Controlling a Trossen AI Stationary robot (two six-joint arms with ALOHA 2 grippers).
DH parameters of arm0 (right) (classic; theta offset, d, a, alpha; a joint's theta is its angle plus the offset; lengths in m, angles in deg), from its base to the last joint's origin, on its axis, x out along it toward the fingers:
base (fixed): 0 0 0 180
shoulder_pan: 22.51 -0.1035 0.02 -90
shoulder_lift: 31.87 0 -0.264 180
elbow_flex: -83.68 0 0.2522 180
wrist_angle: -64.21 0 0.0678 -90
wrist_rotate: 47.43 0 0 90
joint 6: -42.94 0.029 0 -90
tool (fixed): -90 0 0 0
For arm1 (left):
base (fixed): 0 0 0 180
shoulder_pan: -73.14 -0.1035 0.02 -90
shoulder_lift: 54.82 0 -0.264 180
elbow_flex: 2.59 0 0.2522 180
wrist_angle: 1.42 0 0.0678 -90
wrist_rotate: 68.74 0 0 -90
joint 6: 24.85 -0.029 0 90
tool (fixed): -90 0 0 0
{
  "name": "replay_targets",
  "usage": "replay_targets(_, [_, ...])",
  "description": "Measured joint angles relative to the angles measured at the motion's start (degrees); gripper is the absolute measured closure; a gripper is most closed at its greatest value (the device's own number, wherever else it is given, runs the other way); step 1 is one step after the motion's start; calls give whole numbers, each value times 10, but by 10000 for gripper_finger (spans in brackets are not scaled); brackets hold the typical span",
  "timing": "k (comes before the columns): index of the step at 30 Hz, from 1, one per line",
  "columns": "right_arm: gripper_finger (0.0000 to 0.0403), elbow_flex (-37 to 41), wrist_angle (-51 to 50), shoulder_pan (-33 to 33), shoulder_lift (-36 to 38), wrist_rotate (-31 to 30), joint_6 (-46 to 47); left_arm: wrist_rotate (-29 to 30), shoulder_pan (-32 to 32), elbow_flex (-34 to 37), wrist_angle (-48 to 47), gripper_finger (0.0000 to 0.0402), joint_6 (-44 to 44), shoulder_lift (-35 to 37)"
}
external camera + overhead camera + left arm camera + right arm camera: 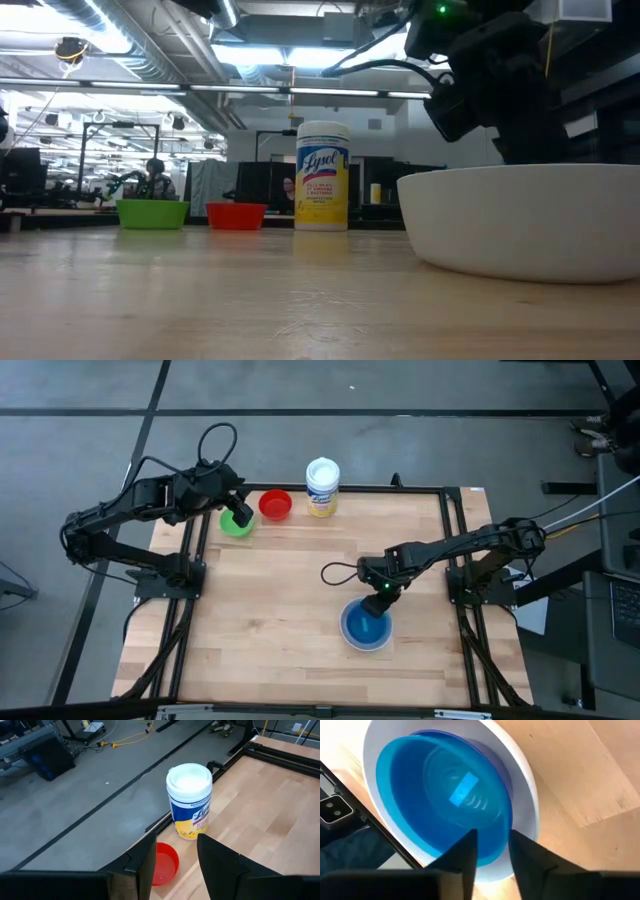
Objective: Nest bowls inside each other
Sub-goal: Stack the light blue bowl on top of the stacked bowls, then stack the green bowl on top of the stacked bowls
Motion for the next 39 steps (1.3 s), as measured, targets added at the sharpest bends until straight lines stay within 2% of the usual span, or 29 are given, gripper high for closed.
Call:
replay_targets(5, [231, 0, 8, 0, 7, 25, 16, 2, 0, 0, 0, 263, -2, 0])
replay_targets(10, [193, 0, 18, 0, 46, 34, 44, 7, 0, 0, 0, 263, -4, 0])
replay_targets(14, [179, -1, 37, 3, 104, 10, 80, 11, 0, 0, 0, 262, -5, 0])
replay_targets(19, [184, -1, 53, 21, 180, -33, 115, 3, 0, 0, 0, 262, -9, 0])
replay_targets(22, [193, -1, 119, 42, 216, -74, 121, -13, 0, 0, 3, 263, -10, -2])
replay_targets(24, [200, -1, 198, 61, 229, -101, 117, -23, 0, 0, -8, 262, -14, -7])
replay_targets(28, [210, -1, 380, 100, 233, -138, 78, -31, -2, 0, -97, 262, -6, -29])
replay_targets(31, [216, -2, 509, 130, 230, -153, 43, -45, -12, 0, -172, 262, 13, -49])
replay_targets(34, [220, -2, 596, 156, 228, -157, 13, -47, -19, 0, -197, 262, 18, -65])
replay_targets(39, [226, -1, 650, 185, 229, -129, -8, -95, -54, 1, -203, 262, -4, -87])
